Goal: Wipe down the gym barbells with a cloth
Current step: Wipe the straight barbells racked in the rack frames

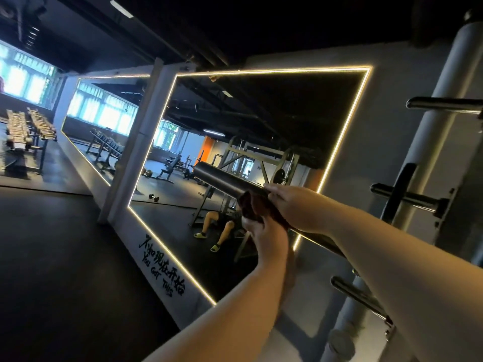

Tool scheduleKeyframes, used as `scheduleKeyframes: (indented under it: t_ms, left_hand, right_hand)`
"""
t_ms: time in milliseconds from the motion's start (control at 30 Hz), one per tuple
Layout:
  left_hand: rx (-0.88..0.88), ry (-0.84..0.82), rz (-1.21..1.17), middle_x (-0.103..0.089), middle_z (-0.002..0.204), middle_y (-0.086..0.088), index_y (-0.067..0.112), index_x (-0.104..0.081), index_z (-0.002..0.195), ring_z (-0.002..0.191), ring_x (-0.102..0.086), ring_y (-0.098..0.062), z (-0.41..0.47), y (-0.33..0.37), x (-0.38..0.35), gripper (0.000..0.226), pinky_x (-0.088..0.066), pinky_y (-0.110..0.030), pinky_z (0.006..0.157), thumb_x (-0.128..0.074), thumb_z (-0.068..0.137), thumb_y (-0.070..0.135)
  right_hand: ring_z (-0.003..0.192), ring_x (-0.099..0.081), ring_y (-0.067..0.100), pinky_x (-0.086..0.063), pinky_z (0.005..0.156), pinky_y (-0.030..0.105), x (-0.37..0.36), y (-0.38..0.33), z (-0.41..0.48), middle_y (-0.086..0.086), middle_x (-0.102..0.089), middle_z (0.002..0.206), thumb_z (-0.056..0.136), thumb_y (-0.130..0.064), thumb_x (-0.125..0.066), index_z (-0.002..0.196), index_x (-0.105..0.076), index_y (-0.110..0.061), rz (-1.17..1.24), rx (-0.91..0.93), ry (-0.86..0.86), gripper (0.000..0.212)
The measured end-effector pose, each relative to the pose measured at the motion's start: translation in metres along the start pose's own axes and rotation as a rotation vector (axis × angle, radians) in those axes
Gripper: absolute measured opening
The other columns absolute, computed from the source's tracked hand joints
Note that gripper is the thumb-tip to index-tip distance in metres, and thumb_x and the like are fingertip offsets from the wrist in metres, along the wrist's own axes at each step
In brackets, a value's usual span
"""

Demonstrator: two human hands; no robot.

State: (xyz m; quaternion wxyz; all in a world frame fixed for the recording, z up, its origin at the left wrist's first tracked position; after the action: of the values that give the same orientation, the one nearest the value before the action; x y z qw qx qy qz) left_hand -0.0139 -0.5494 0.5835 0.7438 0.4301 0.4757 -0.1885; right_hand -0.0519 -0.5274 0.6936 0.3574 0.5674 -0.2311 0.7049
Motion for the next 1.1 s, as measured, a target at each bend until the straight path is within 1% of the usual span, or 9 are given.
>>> scheduleKeyframes:
  t_ms: [100, 233, 367, 500, 600, 733, 800, 900, 1100]
  left_hand:
    - [0.099, -0.062, -0.139, -0.059, 0.132, -0.015, 0.040, -0.034, 0.138, 0.124, -0.061, -0.035, -0.028, -0.036, -0.012, 0.069, -0.053, -0.048, 0.098, -0.079, 0.085, 0.034]
    - [0.128, 0.039, -0.192, -0.065, 0.111, -0.021, 0.050, -0.073, 0.103, 0.121, -0.056, -0.054, 0.010, -0.173, -0.004, 0.038, -0.043, -0.067, 0.105, -0.052, 0.105, 0.018]
    - [0.156, -0.088, 0.274, -0.062, 0.122, -0.014, 0.015, -0.036, 0.140, 0.110, -0.061, -0.028, -0.075, -0.043, -0.018, 0.031, -0.050, -0.027, 0.090, -0.036, 0.111, 0.023]
    - [0.190, 0.003, 0.145, -0.053, 0.142, -0.017, 0.025, -0.020, 0.154, 0.130, -0.053, -0.031, -0.072, -0.008, -0.019, 0.050, -0.038, -0.050, 0.116, -0.037, 0.106, 0.024]
    - [0.179, -0.043, 0.175, -0.055, 0.137, -0.012, 0.023, -0.019, 0.154, 0.123, -0.054, -0.025, -0.100, -0.018, -0.033, 0.050, -0.038, -0.037, 0.107, -0.037, 0.108, 0.020]
    - [-0.012, -0.178, 0.386, -0.047, 0.148, -0.011, 0.027, -0.012, 0.159, 0.135, -0.047, -0.024, -0.139, -0.022, -0.031, 0.059, -0.038, -0.026, 0.103, -0.038, 0.108, 0.009]
    - [-0.202, -0.204, 0.538, -0.028, 0.160, -0.006, 0.029, -0.019, 0.157, 0.145, -0.035, -0.018, -0.147, -0.013, -0.028, 0.067, -0.036, -0.013, 0.105, -0.043, 0.103, -0.002]
    - [-0.386, -0.338, 0.737, -0.006, 0.163, 0.013, 0.038, -0.028, 0.153, 0.152, -0.022, -0.015, -0.138, -0.001, -0.030, 0.071, -0.041, -0.034, 0.116, -0.051, 0.098, -0.001]
    - [-0.492, -0.328, 1.212, -0.045, 0.118, 0.007, 0.030, -0.055, 0.109, 0.113, -0.053, -0.017, -0.050, 0.059, -0.057, 0.019, -0.055, -0.041, 0.097, -0.059, 0.094, 0.019]
  right_hand:
    - [0.147, -0.036, 0.026, -0.027, 0.122, 0.045, 0.008, 0.007, -0.017, 0.006, -0.038, 0.161, 0.111, -0.040, -0.034, 0.161, -0.024, -0.034, -0.043, -0.029, -0.068, 0.051]
    - [0.142, -0.041, 0.026, -0.030, 0.116, 0.044, 0.022, 0.022, -0.050, 0.007, -0.040, 0.159, 0.109, -0.045, -0.037, 0.161, -0.017, -0.043, -0.107, -0.096, -0.197, 0.055]
    - [0.149, -0.032, 0.024, -0.023, 0.119, 0.044, 0.036, 0.041, -0.077, 0.002, -0.034, 0.163, 0.109, -0.045, -0.035, 0.159, -0.024, -0.044, -0.113, -0.155, -0.212, 0.051]
    - [0.134, -0.049, 0.020, -0.037, 0.109, 0.037, 0.034, 0.050, -0.097, 0.002, -0.050, 0.151, 0.110, -0.045, -0.030, 0.154, -0.037, -0.032, -0.050, -0.160, -0.087, 0.047]
    - [0.117, -0.058, 0.019, -0.046, 0.098, 0.035, 0.036, 0.051, -0.103, 0.004, -0.060, 0.135, 0.110, -0.042, -0.029, 0.146, -0.046, -0.024, 0.077, -0.160, 0.097, 0.044]
    - [0.133, -0.051, 0.026, -0.042, 0.111, 0.043, 0.033, 0.054, -0.099, 0.008, -0.051, 0.149, 0.109, -0.047, -0.030, 0.154, -0.035, -0.020, 0.004, -0.251, 0.036, 0.052]
    - [0.134, -0.051, 0.026, -0.040, 0.111, 0.041, 0.037, 0.051, -0.101, 0.009, -0.052, 0.149, 0.110, -0.044, -0.033, 0.153, -0.037, -0.017, 0.025, -0.250, 0.016, 0.051]
    - [0.110, -0.062, 0.019, -0.049, 0.090, 0.024, 0.044, 0.053, -0.115, 0.007, -0.064, 0.126, 0.109, -0.028, -0.041, 0.133, -0.055, -0.014, 0.055, -0.194, -0.015, 0.030]
    - [0.091, -0.061, 0.014, -0.050, 0.079, 0.029, 0.061, 0.070, -0.174, -0.001, -0.063, 0.101, 0.111, -0.036, -0.036, 0.124, -0.055, -0.024, 0.000, -0.209, -0.074, 0.026]
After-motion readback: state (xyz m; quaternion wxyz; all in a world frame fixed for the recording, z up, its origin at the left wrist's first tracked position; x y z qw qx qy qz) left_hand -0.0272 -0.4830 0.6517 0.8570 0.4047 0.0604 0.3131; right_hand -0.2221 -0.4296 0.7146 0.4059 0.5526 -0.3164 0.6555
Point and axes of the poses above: each hand's wrist, its own z-axis towards the middle knuckle, its own x-axis out of the back of the hand, y = z × x, the point moved 5 cm from there along z, towards the middle knuckle
